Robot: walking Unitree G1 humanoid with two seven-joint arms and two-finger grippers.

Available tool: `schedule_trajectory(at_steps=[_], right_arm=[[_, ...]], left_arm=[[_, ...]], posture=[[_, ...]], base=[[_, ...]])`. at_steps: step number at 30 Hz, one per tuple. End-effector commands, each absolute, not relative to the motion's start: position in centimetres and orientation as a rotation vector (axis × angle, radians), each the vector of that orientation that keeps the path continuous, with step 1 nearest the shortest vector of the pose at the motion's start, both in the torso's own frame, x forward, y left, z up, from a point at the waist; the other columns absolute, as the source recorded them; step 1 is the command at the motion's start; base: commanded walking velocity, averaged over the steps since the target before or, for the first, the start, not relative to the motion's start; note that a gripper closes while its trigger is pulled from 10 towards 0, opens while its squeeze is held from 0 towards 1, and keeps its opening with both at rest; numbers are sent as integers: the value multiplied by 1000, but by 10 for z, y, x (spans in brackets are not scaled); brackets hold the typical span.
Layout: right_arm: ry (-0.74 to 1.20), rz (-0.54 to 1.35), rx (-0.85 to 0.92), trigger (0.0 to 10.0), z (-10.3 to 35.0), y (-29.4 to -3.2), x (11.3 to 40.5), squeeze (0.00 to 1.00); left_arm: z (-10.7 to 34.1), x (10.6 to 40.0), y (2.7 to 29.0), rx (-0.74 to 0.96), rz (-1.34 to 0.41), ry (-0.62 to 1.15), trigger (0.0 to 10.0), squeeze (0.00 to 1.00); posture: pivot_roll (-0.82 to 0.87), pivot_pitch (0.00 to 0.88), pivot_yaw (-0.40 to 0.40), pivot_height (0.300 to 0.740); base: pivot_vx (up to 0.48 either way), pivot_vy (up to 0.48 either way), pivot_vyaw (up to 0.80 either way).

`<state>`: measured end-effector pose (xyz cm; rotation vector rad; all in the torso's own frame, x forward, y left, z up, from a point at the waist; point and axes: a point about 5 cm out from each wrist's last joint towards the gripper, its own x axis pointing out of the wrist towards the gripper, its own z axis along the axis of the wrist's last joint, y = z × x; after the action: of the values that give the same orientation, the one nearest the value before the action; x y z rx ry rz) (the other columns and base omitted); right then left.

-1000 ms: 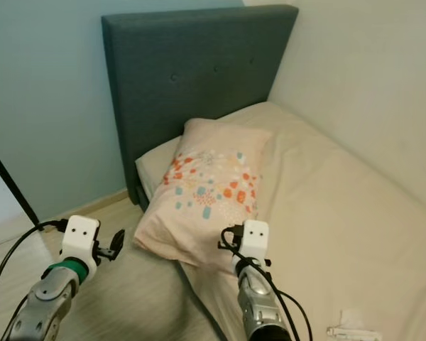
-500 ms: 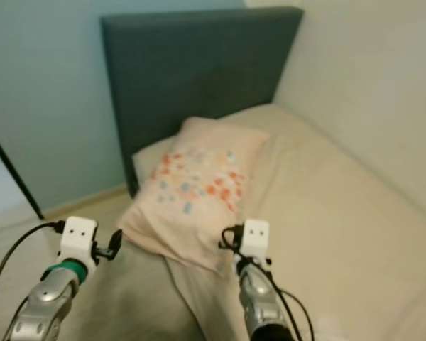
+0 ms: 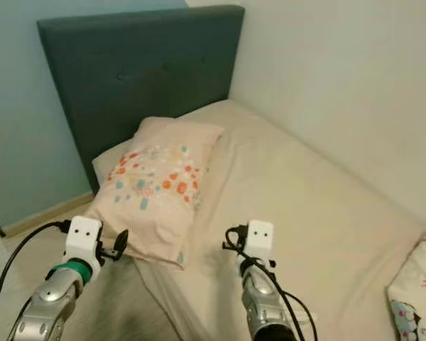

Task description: Clean up the room

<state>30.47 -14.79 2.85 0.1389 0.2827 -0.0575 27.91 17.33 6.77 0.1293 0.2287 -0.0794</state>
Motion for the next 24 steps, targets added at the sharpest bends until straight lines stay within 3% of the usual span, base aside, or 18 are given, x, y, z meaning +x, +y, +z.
schedule_trajectory(at_steps=[1, 9, 13, 24], right_arm=[[305, -60, 135, 10000, 24, -149, 302, 0], [306, -58, 135, 10000, 24, -149, 302, 0], [308, -59, 133, 10000, 24, -149, 302, 0], [284, -67, 123, 10000, 29, -153, 306, 0]], left_arm=[[64, 277, 173, 131, -78, 247, 10000, 0], [64, 277, 172, 128, -76, 244, 10000, 0], [63, 276, 174, 114, -68, 255, 10000, 0], [62, 275, 173, 113, -62, 258, 10000, 0]], posture=[[151, 0, -55, 740], [151, 0, -59, 740], [150, 0, -60, 740], [149, 0, -63, 740]], base=[[0, 0, 0], [0, 0, 0], [0, 480, 0], [0, 0, 0]])
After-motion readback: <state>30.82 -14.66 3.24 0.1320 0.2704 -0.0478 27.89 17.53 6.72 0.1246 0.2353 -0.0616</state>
